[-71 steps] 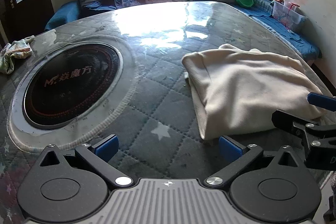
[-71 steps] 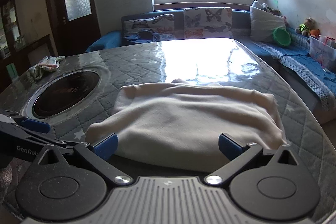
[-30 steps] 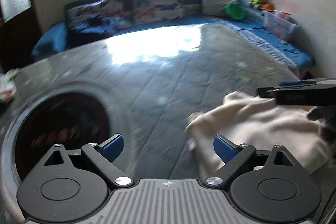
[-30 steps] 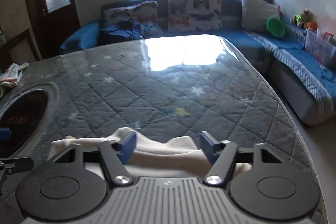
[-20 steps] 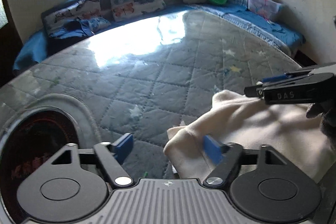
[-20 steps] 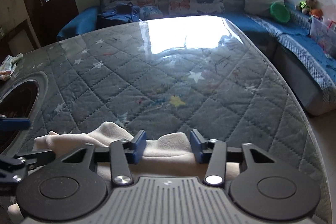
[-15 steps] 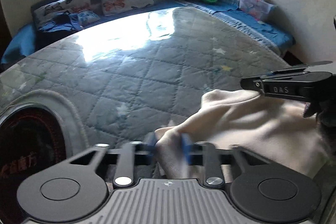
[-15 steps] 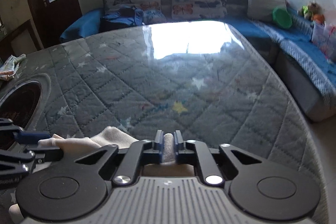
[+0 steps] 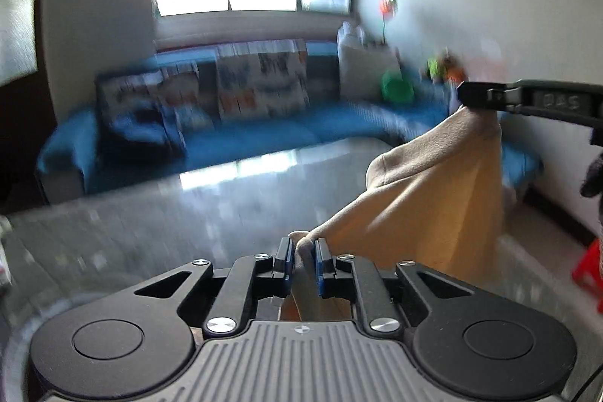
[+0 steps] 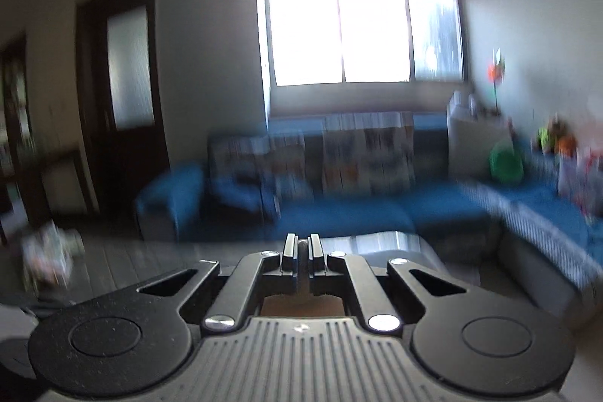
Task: Fold clothes
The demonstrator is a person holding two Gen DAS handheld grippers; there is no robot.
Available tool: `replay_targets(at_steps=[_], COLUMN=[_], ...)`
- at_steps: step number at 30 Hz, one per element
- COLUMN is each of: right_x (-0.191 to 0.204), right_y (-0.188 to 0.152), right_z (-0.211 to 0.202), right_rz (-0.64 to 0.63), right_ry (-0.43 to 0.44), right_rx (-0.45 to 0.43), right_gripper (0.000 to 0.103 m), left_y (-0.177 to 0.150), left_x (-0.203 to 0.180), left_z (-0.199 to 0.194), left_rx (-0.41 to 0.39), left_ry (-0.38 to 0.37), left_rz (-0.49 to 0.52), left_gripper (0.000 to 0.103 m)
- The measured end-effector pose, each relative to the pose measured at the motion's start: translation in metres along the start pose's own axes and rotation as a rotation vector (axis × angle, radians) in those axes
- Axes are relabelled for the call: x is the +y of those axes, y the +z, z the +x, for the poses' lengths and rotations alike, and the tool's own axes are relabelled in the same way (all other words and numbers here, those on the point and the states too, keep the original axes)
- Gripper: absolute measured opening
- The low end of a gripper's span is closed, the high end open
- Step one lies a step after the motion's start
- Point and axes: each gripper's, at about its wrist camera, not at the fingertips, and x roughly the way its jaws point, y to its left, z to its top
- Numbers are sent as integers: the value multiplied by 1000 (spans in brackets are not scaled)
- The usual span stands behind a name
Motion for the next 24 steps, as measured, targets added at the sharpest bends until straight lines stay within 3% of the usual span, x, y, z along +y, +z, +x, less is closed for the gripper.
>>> replay_targets(at_steps=[4, 11, 13, 15, 17, 19, 23, 24], right_x=[15, 30, 36, 40, 42, 47, 55, 54], right_y=[28, 19, 13, 8, 3, -4, -18, -22], right_z=[-41, -75, -78, -79, -79, -81, -79, -78], right_rz=[-40, -121, -128, -131, -130, -128, -116, -118], right_ry=[61, 101, 110, 110, 108, 101, 91, 85], right_rx=[-161, -187, -170, -153, -139, -114, -70, -59], right_gripper=[0, 0, 1, 2, 4, 8, 40, 40], left_y=[16, 8, 3, -4, -13, -23, -44, -48], left_x=[9, 18, 18, 18, 19, 22, 28, 29], left_z=[-25, -40, -42, -44, -47, -49, -47, -46], left_rx=[-71, -64, -53, -45, -33, -15, 30, 44], left_ry=[13, 33, 44, 56, 53, 56, 66, 66], left_rz=[8, 10, 19, 29, 25, 11, -20, -29], left_gripper=[17, 20, 42, 51, 54, 63, 71, 72])
